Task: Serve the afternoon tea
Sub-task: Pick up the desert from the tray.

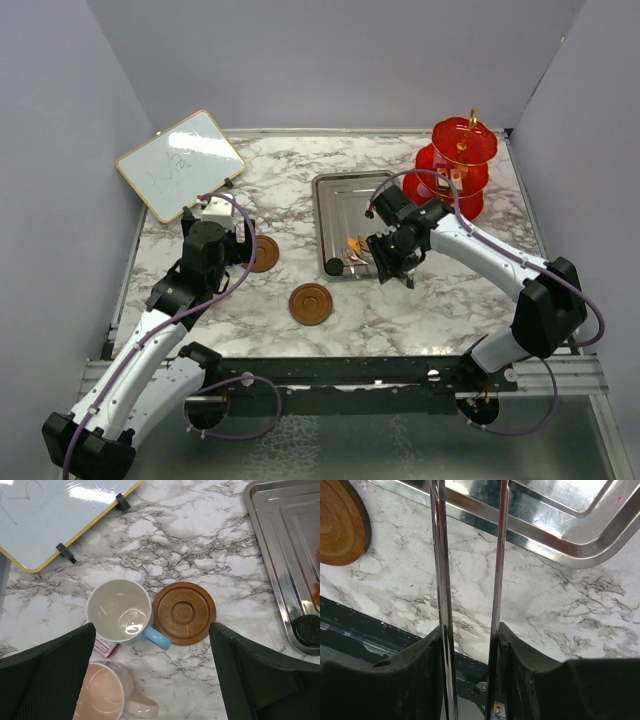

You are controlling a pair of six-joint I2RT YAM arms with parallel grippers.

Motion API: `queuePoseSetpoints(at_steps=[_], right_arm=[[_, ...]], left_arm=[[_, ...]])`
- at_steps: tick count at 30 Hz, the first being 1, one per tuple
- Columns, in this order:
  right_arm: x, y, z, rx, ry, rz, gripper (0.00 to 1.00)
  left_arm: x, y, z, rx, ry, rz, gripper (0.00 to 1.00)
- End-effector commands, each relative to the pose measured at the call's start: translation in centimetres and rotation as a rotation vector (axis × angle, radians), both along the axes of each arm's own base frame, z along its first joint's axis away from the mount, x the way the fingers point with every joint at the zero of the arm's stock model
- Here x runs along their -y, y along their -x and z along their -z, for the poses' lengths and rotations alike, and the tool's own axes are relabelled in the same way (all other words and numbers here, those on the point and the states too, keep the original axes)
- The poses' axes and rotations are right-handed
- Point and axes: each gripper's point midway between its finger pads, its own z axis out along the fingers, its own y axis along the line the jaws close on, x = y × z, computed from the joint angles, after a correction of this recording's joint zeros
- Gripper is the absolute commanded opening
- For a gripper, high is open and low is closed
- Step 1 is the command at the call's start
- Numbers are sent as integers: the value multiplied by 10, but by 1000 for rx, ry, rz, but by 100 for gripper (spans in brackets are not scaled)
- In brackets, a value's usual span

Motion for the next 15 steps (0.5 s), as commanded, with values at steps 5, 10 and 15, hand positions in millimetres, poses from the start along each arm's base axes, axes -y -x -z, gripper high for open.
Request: queuePoseSetpoints(at_steps=[5, 10, 15], right_arm=[[-3, -13, 3, 38, 24, -15, 40], [1, -15, 0, 55, 44, -9, 40], [-1, -21, -18, 107, 16, 12, 30]], left_arm=[[2, -3, -12, 28, 13, 12, 99], [3, -3, -12, 25, 12, 13, 99], [2, -3, -11, 24, 10, 13, 99]])
